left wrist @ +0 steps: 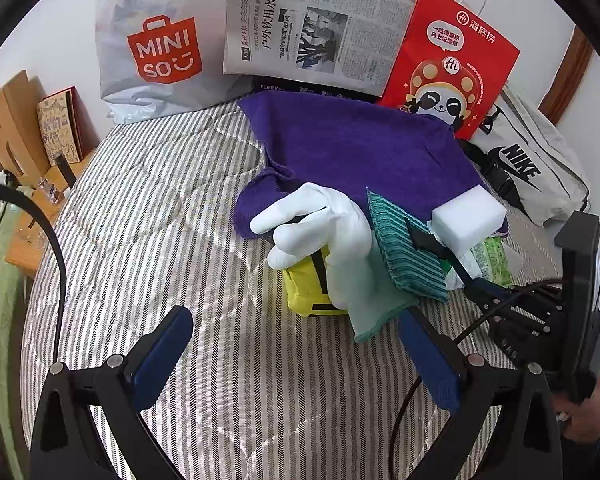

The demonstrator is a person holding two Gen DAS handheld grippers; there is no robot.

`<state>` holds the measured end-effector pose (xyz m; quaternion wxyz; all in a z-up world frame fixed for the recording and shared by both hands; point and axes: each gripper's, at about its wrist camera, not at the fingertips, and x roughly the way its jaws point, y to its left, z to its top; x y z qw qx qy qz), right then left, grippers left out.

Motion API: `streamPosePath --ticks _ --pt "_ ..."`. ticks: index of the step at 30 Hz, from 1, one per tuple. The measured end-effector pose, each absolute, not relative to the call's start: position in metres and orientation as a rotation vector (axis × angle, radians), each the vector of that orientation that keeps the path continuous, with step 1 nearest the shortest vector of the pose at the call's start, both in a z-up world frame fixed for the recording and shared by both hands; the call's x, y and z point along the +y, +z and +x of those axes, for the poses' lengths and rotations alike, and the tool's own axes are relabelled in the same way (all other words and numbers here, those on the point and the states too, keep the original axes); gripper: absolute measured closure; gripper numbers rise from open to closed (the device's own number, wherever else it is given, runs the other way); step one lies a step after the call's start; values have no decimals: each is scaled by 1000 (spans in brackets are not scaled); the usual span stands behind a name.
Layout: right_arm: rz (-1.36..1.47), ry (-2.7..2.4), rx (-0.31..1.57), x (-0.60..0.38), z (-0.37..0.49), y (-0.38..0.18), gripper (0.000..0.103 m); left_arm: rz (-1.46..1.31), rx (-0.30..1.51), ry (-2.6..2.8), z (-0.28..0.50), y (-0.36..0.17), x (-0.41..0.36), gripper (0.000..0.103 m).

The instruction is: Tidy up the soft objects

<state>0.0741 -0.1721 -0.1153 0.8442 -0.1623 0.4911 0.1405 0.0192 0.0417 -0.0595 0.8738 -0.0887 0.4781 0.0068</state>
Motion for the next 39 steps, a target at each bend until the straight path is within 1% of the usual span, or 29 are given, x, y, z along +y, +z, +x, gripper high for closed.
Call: streamPosePath --ticks 7,13,23,25,28,39 --pt "-181 308 1070 -200 83 -111 98 -186 1005 10 16 -62 41 0" --pt "-34 381 1122 -214 83 -109 98 -185 1011 9 17 -64 40 0" --pt "-133 361 1145 -204 86 -123 96 -194 1016 17 17 -65 41 0" --pt "-149 362 1129 -202 86 -124 99 -196 1012 16 17 -64 40 0" --pt "-182 367 1110 -202 84 -124 100 -179 1011 15 17 -65 37 0" --pt "-103 396 1040 -220 60 -95 100 -110 970 -15 18 -51 22 0"
